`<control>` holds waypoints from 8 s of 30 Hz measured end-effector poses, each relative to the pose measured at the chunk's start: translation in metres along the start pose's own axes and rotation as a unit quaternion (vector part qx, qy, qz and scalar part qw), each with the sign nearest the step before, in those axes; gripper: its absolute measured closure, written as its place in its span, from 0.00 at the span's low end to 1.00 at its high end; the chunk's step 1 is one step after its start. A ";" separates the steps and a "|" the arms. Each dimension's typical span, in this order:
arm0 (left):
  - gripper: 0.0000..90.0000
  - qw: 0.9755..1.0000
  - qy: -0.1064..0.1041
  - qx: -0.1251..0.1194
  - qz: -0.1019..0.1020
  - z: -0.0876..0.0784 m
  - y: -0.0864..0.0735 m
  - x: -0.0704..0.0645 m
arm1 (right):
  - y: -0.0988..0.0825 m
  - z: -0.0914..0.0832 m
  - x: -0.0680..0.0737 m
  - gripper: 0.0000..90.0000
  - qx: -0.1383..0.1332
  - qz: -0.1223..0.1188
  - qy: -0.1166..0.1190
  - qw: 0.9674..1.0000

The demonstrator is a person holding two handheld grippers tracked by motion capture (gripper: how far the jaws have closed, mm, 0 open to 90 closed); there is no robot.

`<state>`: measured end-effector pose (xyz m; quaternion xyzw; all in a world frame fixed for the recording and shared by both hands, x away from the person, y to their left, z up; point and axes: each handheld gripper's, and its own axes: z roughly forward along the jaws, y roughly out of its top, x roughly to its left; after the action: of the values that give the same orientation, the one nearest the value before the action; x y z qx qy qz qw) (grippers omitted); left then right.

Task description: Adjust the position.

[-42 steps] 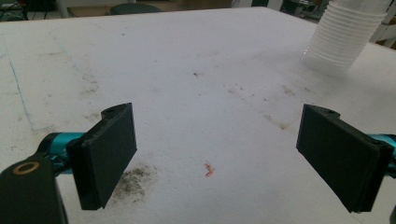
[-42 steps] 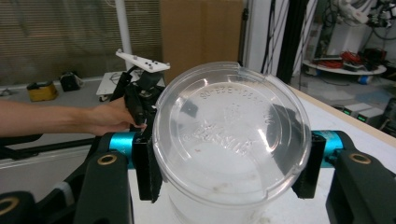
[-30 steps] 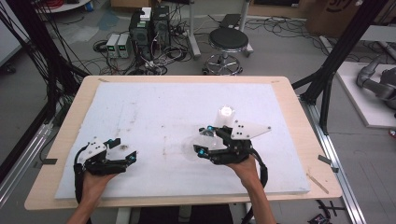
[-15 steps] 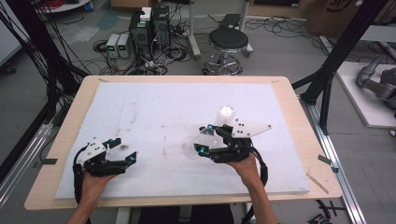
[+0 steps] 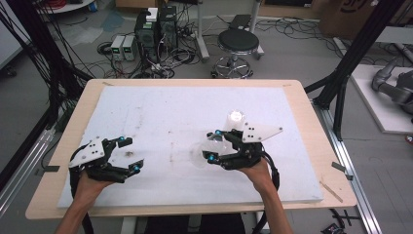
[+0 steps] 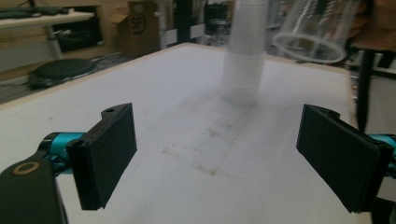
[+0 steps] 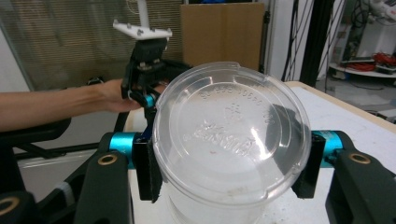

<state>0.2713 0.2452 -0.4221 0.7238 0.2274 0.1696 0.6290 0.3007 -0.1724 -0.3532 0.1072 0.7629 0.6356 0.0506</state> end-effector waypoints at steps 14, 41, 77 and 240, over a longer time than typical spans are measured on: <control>0.13 0.982 -0.187 -0.015 0.035 0.053 0.045 -0.023 | 0.004 0.006 0.004 0.46 -0.016 -0.008 0.058 0.998; 0.22 0.965 -0.254 -0.041 0.050 0.125 0.046 -0.059 | 0.005 0.014 0.009 0.46 -0.031 -0.003 0.097 0.995; 0.35 0.948 -0.253 0.174 0.084 0.109 0.070 -0.038 | 0.005 0.016 0.015 0.13 0.088 -0.053 0.052 0.993; 0.40 0.974 -0.198 0.106 0.042 0.098 0.050 -0.029 | -0.060 0.000 0.018 0.17 0.096 -0.001 -0.055 0.994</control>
<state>0.3047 0.1425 -0.3859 0.8144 0.0843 0.0240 0.5737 0.2772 -0.1784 -0.4110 0.1463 0.8166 0.5522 0.0826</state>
